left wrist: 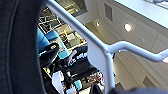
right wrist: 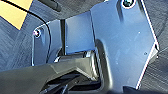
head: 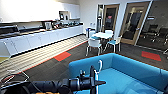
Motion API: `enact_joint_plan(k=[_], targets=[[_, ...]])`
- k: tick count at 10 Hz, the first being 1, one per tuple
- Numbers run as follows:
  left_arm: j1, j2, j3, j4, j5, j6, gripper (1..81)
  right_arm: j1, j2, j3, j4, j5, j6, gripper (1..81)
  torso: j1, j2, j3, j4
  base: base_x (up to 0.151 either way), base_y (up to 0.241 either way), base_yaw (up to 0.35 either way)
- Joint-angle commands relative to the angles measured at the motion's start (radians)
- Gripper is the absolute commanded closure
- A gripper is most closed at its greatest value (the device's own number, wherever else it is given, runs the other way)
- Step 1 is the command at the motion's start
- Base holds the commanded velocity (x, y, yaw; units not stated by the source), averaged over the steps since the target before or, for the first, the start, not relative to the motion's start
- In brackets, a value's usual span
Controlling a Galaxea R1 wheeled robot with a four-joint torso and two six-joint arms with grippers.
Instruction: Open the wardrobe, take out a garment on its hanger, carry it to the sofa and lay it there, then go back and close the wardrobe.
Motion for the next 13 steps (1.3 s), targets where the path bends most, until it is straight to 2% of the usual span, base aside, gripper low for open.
enact_joint_plan(k=[1,2,3,4,6,13], targets=[[-0.145,0.008,0.041,0.022,-0.029,0.007,81.1,0.024,0.004,0.006,-0.003,-0.053,-0.002,1.0,0.000,0.000,-0.087,0.000,0.088,0.000,0.000],[-0.145,0.014,0.039,0.022,-0.028,0.007,81.1,0.024,0.004,0.006,-0.005,-0.053,-0.002,1.0,0.000,0.000,-0.109,0.000,0.088,0.000,0.000],[-0.145,0.017,0.038,0.024,-0.028,0.007,81.1,0.023,0.004,0.006,-0.005,-0.053,-0.002,1.0,0.001,0.000,-0.057,0.000,0.089,0.000,0.000],[-0.145,0.022,0.036,0.024,-0.028,0.007,81.1,0.023,0.004,0.006,-0.005,-0.053,-0.002,1.0,0.001,0.001,-0.082,0.000,0.088,0.000,0.000],[-0.145,0.049,0.021,0.024,-0.026,0.007,81.1,0.023,0.004,0.006,-0.005,-0.053,-0.002,1.0,0.001,0.001,-0.098,0.000,0.085,0.000,0.000],[-0.148,0.163,-0.066,0.031,-0.020,0.007,81.1,0.023,0.005,0.006,-0.003,-0.053,0.000,1.0,0.002,0.002,-0.097,0.000,0.066,0.000,0.000]])
